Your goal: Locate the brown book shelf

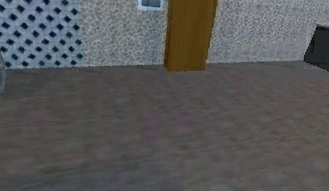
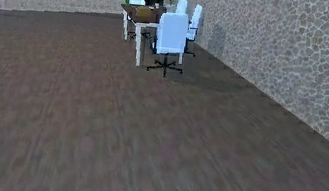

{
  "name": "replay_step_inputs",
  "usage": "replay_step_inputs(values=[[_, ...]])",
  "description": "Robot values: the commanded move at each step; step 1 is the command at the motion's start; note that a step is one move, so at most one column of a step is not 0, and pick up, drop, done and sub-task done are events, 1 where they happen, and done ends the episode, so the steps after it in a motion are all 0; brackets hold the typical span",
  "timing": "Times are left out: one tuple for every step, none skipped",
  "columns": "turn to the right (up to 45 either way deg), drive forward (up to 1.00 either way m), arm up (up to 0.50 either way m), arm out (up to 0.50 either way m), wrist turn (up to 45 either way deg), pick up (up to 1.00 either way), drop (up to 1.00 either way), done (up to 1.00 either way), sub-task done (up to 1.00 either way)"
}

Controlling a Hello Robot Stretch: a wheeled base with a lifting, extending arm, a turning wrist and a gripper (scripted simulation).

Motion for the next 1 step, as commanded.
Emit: replay_step_inputs(values=[[-3.0,0.00,0.00,0.00,0.0,0.00,0.00,0.00,0.00]])
